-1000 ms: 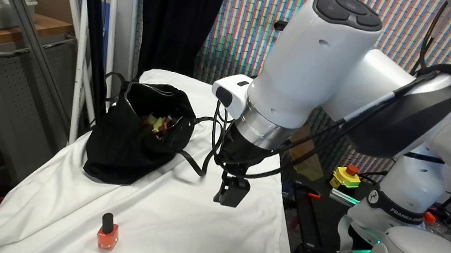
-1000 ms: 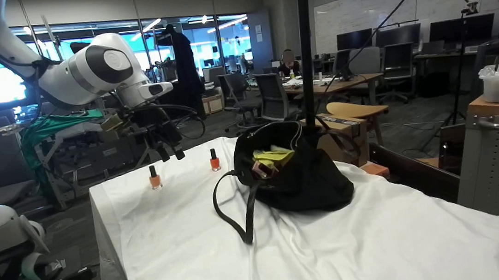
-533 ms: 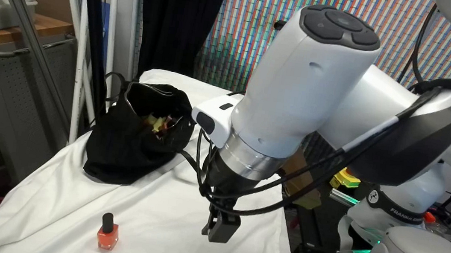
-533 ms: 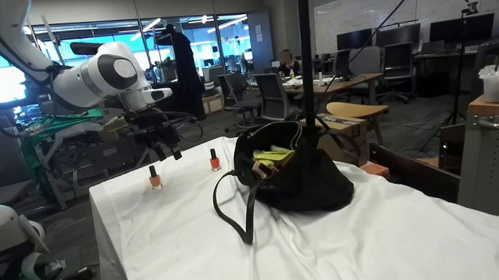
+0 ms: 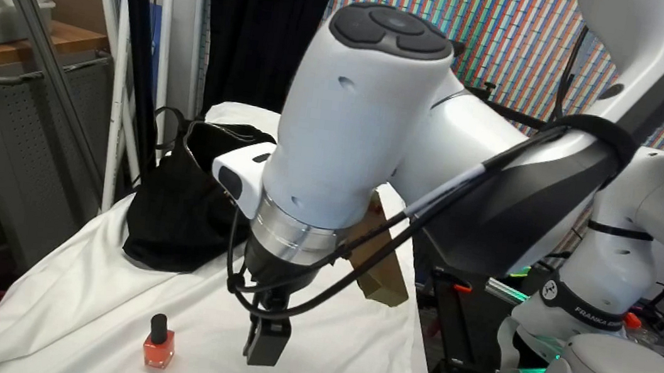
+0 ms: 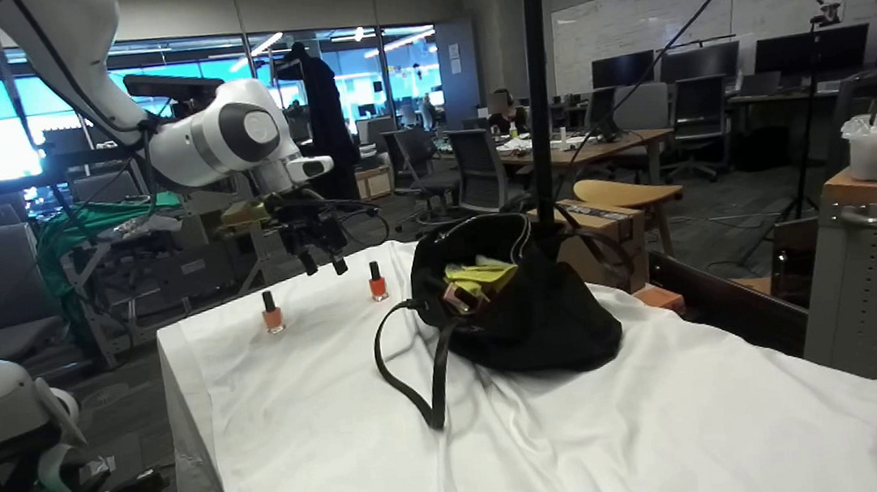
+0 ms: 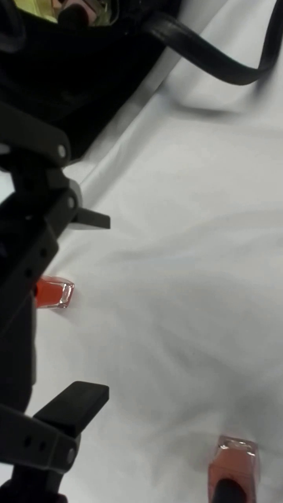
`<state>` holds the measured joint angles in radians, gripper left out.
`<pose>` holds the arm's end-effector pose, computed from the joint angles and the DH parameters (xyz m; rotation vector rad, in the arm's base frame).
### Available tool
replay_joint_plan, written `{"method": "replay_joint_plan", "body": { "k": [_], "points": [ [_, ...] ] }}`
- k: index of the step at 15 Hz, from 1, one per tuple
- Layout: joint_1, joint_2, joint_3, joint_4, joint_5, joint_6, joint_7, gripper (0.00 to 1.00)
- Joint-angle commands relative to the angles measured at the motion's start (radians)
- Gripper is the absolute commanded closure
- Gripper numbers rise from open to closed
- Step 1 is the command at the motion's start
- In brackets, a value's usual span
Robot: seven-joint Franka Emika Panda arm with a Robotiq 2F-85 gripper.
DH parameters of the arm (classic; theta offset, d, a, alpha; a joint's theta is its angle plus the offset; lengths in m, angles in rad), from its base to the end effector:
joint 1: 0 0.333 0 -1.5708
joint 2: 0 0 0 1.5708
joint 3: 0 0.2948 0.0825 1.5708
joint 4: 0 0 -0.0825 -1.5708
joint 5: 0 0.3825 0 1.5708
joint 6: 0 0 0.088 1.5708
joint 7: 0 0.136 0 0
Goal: Pick up the nail polish and put them in the bag
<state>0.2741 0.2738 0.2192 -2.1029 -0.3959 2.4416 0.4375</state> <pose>0.5160 0.2688 0.2501 2.9388 0.5047 0.2428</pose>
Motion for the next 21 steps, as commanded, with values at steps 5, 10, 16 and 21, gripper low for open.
{"method": "replay_joint_plan", "body": {
  "k": [5,10,16,21],
  "points": [
    [0.003,0.173,-0.031,0.229,0.184,-0.013,-0.183,0.00],
    [0.007,0.278,-0.033,0.350,0.269,-0.038,-0.245,0.00],
    [0.012,0.377,-0.055,0.477,0.288,-0.077,-0.266,0.00],
    [0.019,0.440,-0.079,0.551,0.275,-0.110,-0.260,0.00]
  ]
}}
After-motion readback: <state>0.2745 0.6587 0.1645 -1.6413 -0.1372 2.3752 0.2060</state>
